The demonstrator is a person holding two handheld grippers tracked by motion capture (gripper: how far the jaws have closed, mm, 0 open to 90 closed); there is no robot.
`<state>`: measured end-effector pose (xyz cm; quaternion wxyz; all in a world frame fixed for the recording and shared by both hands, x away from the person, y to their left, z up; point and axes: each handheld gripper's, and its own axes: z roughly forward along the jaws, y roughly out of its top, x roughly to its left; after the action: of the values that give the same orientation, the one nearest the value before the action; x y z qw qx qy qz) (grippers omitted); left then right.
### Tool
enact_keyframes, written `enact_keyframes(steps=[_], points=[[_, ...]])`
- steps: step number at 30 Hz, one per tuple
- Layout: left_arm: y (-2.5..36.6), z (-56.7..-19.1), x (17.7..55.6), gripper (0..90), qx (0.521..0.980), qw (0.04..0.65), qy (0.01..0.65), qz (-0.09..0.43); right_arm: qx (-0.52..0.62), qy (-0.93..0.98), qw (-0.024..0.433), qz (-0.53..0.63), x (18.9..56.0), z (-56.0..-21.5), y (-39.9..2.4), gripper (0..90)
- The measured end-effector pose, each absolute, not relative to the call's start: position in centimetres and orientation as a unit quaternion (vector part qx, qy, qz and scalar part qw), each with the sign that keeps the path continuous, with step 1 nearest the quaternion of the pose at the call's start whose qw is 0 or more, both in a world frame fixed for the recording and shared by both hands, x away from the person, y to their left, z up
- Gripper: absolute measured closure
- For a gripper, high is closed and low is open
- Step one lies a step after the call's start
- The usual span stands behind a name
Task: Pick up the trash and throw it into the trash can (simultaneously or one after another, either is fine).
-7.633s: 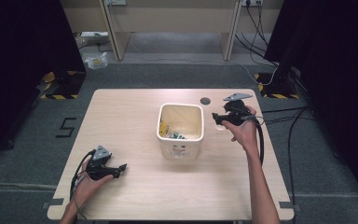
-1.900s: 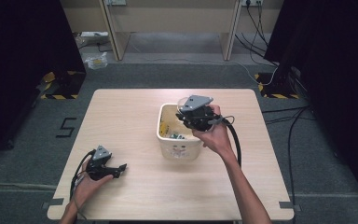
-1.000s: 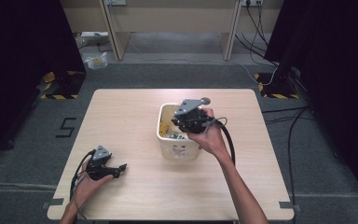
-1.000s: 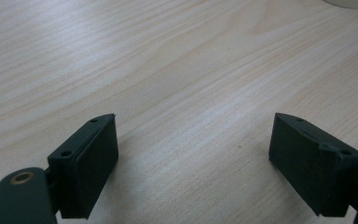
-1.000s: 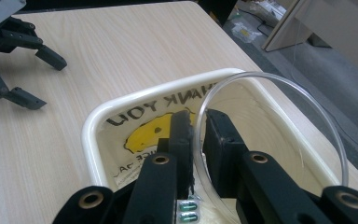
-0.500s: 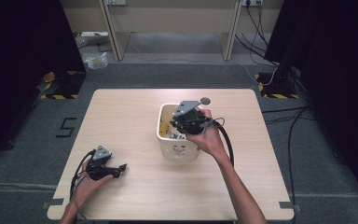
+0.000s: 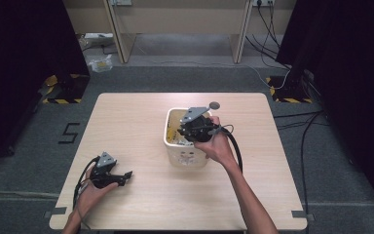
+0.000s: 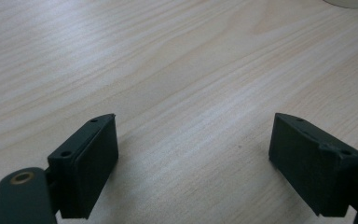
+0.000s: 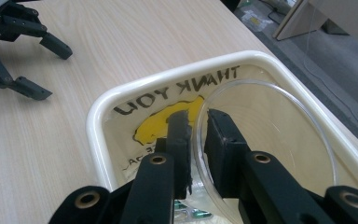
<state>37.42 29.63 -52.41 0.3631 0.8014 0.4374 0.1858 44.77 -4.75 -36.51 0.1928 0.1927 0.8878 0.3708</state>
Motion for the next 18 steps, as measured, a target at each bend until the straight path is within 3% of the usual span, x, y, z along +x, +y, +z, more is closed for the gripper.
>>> enact_keyframes(steps=[12, 18], points=[[29.63, -52.41, 37.42, 14.7, 0.801, 0.363, 0.437, 0.186, 0.191, 0.895, 0.184, 0.359, 44.83, -37.03, -4.48, 78.5], [29.63, -52.41, 37.42, 14.7, 0.802, 0.363, 0.437, 0.186, 0.197, 0.891, 0.186, 0.365, 44.81, -36.77, -4.68, 73.9]])
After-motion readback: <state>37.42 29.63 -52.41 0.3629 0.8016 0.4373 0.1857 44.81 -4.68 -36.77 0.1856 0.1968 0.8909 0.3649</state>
